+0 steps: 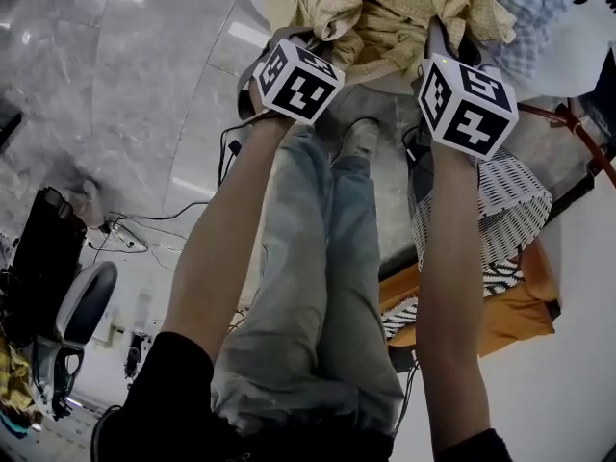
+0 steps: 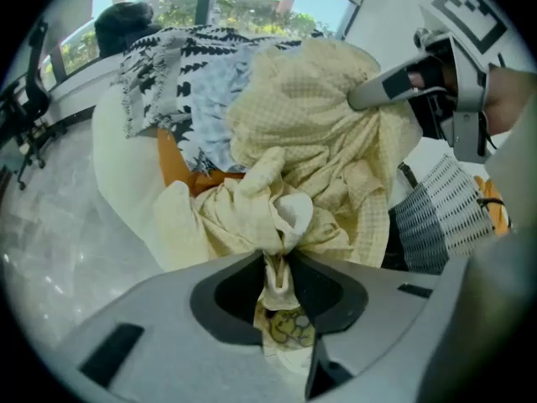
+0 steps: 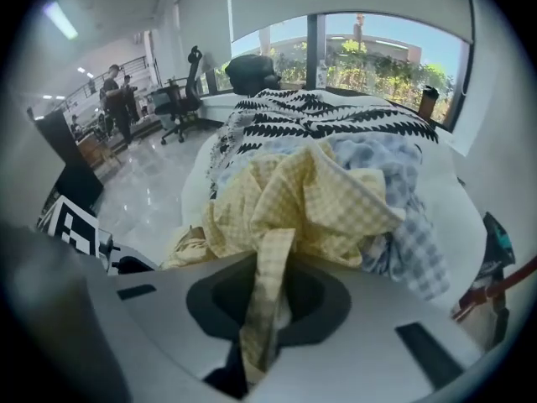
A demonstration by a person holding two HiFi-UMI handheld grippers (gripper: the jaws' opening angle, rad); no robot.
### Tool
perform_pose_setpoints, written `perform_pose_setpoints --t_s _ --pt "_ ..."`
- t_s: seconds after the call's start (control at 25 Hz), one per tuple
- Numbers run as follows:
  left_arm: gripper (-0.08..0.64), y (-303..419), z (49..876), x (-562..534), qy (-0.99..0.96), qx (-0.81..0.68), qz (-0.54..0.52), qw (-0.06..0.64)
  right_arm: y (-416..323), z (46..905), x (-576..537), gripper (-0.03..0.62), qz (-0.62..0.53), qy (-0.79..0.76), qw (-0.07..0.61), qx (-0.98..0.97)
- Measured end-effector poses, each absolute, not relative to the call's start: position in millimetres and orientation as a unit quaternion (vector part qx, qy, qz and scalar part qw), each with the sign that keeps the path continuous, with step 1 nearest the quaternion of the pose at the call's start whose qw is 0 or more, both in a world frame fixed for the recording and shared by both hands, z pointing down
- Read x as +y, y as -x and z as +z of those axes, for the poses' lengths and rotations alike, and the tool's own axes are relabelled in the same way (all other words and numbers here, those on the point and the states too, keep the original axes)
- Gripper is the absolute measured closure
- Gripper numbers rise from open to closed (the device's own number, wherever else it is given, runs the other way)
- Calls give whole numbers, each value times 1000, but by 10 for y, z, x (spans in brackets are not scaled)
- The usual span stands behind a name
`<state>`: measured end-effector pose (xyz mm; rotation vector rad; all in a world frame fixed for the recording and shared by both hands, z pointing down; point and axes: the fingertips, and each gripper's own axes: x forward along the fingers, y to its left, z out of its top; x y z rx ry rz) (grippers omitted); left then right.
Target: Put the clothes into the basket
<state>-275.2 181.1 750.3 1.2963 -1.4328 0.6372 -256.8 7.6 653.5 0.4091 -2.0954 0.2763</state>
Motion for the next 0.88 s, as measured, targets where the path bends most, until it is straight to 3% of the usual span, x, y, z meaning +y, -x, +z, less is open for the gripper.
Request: perform_pose_setpoints --t_s 0.32,0.88 --pt "492 3026 6609 1999 -509 -663 178 520 2450 5648 245 554 131 -150 419 -886" --pt "508 2761 4896 1868 -530 -707 145 445 1846 4050 293 555 156 -169 324 -918"
